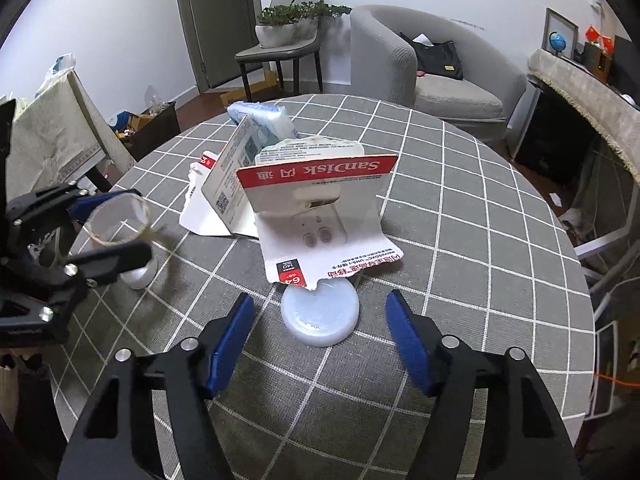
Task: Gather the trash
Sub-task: 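Close the right gripper on the round white plastic lid, then drop the tape roll in the bin with the left while the right carries the lid, then lower the white lid into the teal bin and open the right gripper, then move both grippers back from the bin to the table, then grasp a second round white lid on the table with the left gripper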
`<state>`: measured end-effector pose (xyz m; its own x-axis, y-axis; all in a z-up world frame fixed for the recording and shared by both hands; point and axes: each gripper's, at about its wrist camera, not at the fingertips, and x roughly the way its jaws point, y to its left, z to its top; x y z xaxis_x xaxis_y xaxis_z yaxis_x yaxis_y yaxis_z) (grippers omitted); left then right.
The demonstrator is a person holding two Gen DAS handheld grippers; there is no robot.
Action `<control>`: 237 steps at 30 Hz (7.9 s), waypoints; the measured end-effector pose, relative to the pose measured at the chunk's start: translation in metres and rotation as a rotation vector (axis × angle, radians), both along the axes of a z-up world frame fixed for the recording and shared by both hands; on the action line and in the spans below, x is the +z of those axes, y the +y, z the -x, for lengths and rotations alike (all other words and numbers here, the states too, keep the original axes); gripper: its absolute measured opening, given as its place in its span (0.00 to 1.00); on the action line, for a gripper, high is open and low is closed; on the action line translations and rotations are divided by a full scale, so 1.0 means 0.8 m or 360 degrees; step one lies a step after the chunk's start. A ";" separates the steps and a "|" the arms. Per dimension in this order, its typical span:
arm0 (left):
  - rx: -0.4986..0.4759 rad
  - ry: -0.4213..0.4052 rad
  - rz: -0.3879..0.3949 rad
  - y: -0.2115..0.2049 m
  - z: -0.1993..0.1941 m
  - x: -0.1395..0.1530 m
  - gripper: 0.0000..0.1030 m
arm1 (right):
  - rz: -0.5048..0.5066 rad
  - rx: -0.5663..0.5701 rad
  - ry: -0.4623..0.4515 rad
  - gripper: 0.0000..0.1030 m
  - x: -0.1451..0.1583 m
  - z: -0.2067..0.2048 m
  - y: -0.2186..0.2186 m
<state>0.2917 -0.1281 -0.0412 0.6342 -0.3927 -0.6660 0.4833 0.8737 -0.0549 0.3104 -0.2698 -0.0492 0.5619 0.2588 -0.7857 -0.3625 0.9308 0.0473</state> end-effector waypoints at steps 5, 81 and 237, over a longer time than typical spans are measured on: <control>0.0044 -0.0020 0.0056 0.016 0.007 0.011 0.55 | 0.0050 -0.0009 -0.0016 0.54 0.000 0.003 0.007; 0.0653 0.0902 -0.0263 0.363 0.099 -0.251 0.59 | -0.0190 0.0509 0.0089 0.39 -0.026 0.050 0.422; -0.0015 0.0136 -0.0071 0.002 0.013 -0.031 0.35 | -0.0245 -0.0438 -0.0223 0.88 0.039 -0.026 0.031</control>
<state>0.2811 -0.1269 -0.0656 0.5708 -0.3673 -0.7344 0.4868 0.8716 -0.0575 0.3314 -0.2449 -0.0179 0.7269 0.1921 -0.6593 -0.1121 0.9804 0.1621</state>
